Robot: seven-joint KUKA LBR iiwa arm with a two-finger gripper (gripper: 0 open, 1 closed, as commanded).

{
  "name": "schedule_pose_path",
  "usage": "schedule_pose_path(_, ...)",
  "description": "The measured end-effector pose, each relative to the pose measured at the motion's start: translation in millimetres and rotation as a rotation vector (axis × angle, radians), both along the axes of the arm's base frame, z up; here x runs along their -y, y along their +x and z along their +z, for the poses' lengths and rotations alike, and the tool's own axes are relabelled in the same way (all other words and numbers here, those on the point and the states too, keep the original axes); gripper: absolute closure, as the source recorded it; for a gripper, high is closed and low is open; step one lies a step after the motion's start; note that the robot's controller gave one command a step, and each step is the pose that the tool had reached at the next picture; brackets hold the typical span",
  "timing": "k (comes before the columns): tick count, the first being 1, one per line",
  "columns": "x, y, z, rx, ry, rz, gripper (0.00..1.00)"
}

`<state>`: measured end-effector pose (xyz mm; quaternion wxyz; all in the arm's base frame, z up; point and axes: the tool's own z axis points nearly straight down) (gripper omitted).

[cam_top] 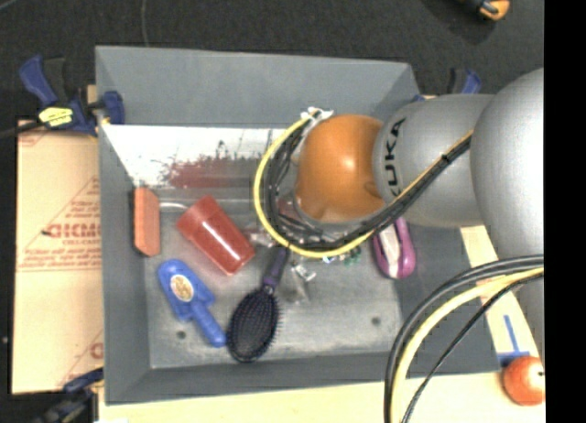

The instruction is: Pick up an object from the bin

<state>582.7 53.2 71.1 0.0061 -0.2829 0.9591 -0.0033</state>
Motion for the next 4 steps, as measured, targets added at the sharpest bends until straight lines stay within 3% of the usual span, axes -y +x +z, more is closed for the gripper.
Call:
schedule_pose_path(1,-9.5,-2.5,0.0,0.000,-0.001,0.085,0.00)
schedule_pose_path(2,-29.3,54.2,-0.2,0.002,-0.004,0.404,1.00)
schedule_pose_path(3,-29.1,53.8,0.3,0.002,-0.003,0.401,0.00)
schedule_pose_path(4,-29.1,53.9,0.4,0.001,-0.003,0.399,0.00)
